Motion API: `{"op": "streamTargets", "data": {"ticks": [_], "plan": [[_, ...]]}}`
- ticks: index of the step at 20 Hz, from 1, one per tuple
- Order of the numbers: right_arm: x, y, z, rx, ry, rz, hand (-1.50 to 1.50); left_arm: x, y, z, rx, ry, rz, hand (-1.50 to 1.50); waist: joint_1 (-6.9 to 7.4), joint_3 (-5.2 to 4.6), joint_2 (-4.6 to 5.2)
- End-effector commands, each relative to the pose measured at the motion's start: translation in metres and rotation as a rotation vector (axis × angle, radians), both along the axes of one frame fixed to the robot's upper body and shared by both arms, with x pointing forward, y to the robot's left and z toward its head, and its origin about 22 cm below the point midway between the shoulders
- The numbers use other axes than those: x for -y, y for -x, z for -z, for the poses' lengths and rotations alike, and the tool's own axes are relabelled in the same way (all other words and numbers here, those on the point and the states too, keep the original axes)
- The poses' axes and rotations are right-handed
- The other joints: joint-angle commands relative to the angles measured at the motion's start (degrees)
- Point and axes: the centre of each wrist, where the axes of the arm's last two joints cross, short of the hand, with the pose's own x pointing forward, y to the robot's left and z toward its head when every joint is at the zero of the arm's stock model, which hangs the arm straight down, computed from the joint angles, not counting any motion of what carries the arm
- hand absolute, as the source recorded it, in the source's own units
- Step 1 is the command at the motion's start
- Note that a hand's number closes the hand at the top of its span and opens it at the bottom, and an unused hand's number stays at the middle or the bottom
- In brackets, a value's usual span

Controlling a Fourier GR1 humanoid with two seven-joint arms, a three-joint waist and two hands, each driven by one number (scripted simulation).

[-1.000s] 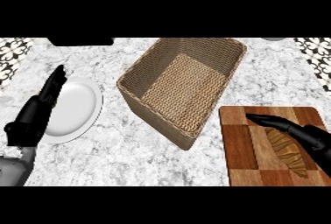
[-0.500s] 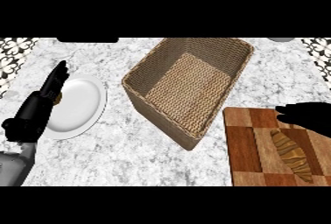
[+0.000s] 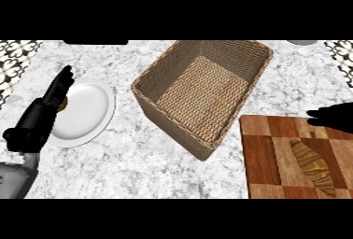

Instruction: Pick the croissant from the cutting board and place it in the basket

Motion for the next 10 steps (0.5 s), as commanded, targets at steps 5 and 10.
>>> {"op": "streamTargets", "data": {"ticks": [5,10], "plan": [[0.004,-0.027,0.049,-0.039,0.066,-0.014,-1.50,0.003,-0.005,0.013,0.004,-0.003,-0.010,0.00,-0.26,0.08,0.05],[-0.004,-0.023,0.082,-0.057,0.127,-0.061,-1.50,0.008,-0.001,-0.002,0.006,0.020,0.000,0.00,-0.51,0.08,-0.13]]}}
